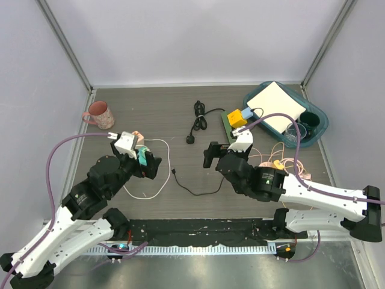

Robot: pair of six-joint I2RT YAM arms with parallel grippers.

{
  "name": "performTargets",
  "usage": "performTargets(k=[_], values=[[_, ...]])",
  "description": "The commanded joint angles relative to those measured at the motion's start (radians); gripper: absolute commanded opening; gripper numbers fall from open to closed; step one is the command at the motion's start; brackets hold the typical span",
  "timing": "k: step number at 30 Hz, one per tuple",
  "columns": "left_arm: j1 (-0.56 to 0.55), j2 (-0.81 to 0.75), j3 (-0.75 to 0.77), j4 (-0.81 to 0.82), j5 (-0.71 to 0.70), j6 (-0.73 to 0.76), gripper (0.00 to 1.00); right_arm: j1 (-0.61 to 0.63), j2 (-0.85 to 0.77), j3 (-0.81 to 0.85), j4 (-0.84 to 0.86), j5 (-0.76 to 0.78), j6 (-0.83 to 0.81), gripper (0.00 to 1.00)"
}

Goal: Pull the plug off the socket

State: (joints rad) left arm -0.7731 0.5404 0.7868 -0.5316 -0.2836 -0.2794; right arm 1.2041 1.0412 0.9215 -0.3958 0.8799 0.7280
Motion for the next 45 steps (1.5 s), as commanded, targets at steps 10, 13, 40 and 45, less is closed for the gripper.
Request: performTargets(k=[10, 13, 40, 45], values=[[-0.003, 0.055, 0.034, -0.022, -0.068, 0.008, 1.0, -0.003, 0.137, -0.02, -0.164, 0.31, 0.04, 1.0], [-0.003, 0.049, 0.032, -0.019, -0.06, 0.008, 1.0, -0.064, 0.215, 0.063, -0.325, 0.278, 0.139, 0.99], [-0.003, 0.075, 0.034, -0.022, -0.028, 0.002, 1.0, -0.767, -0.061, -0.113, -0.408, -0.278, 0.031, 0.74], [-0.005, 0.075, 0.034, -0.024, -0.025, 0.002, 1.0, -0.767, -0.049, -0.177, -0.362, -0.292, 0.051, 0.74]])
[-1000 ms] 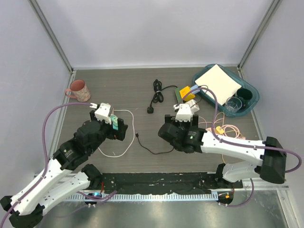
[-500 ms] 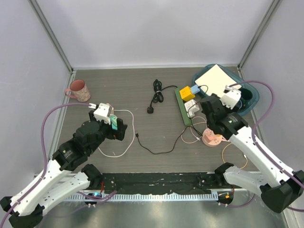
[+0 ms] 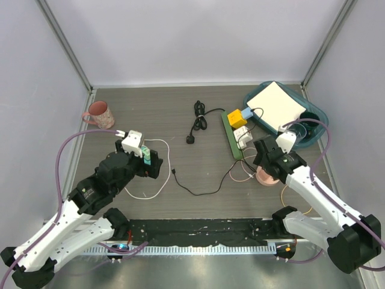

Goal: Pull the plug off the socket

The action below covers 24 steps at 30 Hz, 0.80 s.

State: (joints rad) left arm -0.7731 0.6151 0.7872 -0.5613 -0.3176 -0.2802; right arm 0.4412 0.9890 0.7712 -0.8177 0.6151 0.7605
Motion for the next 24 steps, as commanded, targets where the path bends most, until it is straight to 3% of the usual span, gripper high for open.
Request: performTargets(k=[1, 14, 19, 20, 24], values=[[-0.003, -0.002, 0.034, 0.008, 0.008, 0.003, 1.0, -0.004, 0.011, -0.033, 0.071, -0.026, 0.025, 0.74], [-0.003, 0.005, 0.032, 0.008, 0.002, 0.003, 1.0, -0.006, 0.091, -0.108, 0.224, -0.098, -0.056, 0.81], [-0.003, 0.008, 0.032, 0.006, 0.006, 0.004, 1.0, -0.004, 0.059, -0.153, 0.297, -0.329, -0.076, 0.7], [-0.005, 0.009, 0.033, 0.008, 0.006, 0.004, 1.0, -0.004, 0.051, -0.173, 0.323, -0.442, -0.082, 0.69], [-0.003, 0.011, 0.035, 0.003, 0.006, 0.006, 1.0, 0.005, 0.028, -0.236, 0.393, -0.557, -0.084, 0.63]])
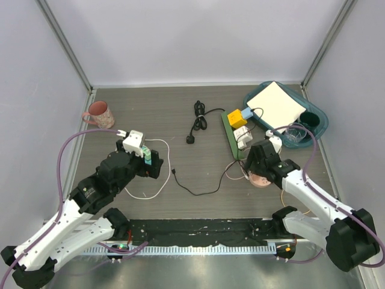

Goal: Pull the plug off the socket

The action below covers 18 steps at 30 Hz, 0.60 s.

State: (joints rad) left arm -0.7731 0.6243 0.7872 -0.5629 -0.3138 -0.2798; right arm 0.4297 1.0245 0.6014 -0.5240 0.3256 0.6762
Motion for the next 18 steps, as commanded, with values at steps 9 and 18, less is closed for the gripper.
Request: performTargets(k=[9, 18], values=[[-0.005, 0.008, 0.037, 0.003, -0.005, 0.005, 1.0, 0.089, 0.029, -0.048, 0.01, -0.142, -0.006, 0.6], [-0.005, 0.012, 0.034, 0.003, -0.007, 0.005, 1.0, 0.13, 0.019, 0.01, -0.045, -0.043, 0.02, 0.37]])
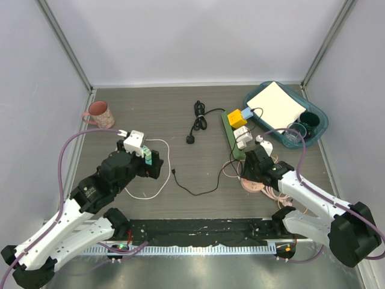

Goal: Pull the plug off the socket

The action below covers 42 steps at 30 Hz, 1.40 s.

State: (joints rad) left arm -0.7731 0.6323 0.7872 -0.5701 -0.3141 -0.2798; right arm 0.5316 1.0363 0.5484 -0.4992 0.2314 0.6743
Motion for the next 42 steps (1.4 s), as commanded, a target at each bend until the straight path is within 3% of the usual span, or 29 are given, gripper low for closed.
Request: performTargets(k=[1, 4, 9, 13, 18, 23, 30, 37, 42], values=[[-0.005, 0.004, 0.034, 0.01, -0.006, 0.005, 1.0, 0.04, 0.007, 0.073, -0.078, 0.058, 0.022, 0.33], [-0.003, 0.001, 0.041, 0.006, -0.013, -0.025, 1.0, 0.085, 0.001, 0.11, -0.096, 0.062, 0.036, 0.21], [-0.003, 0.003, 0.058, -0.021, 0.125, -0.316, 0.96, 0.184, -0.021, 0.101, -0.058, 0.031, 0.108, 0.1], [-0.005, 0.007, -0.078, 0.105, 0.277, -0.53, 0.91, 0.247, -0.048, 0.052, 0.045, -0.018, 0.145, 0.03], [-0.006, 0.082, -0.232, 0.323, 0.441, -0.665, 0.88, 0.284, -0.068, 0.005, 0.145, -0.053, 0.175, 0.01], [-0.07, 0.179, -0.321, 0.559, 0.442, -0.69, 0.88, 0.31, -0.059, 0.038, 0.185, -0.043, 0.258, 0.01], [-0.248, 0.366, -0.431, 1.025, 0.267, -0.658, 0.98, 0.323, -0.051, 0.039, 0.263, -0.023, 0.425, 0.01], [-0.396, 0.71, -0.319, 1.202, 0.172, -0.573, 0.98, 0.331, -0.064, 0.013, 0.337, -0.017, 0.518, 0.01], [-0.413, 0.862, -0.287, 1.306, 0.138, -0.579, 0.97, 0.334, -0.094, 0.021, 0.315, -0.004, 0.519, 0.01]])
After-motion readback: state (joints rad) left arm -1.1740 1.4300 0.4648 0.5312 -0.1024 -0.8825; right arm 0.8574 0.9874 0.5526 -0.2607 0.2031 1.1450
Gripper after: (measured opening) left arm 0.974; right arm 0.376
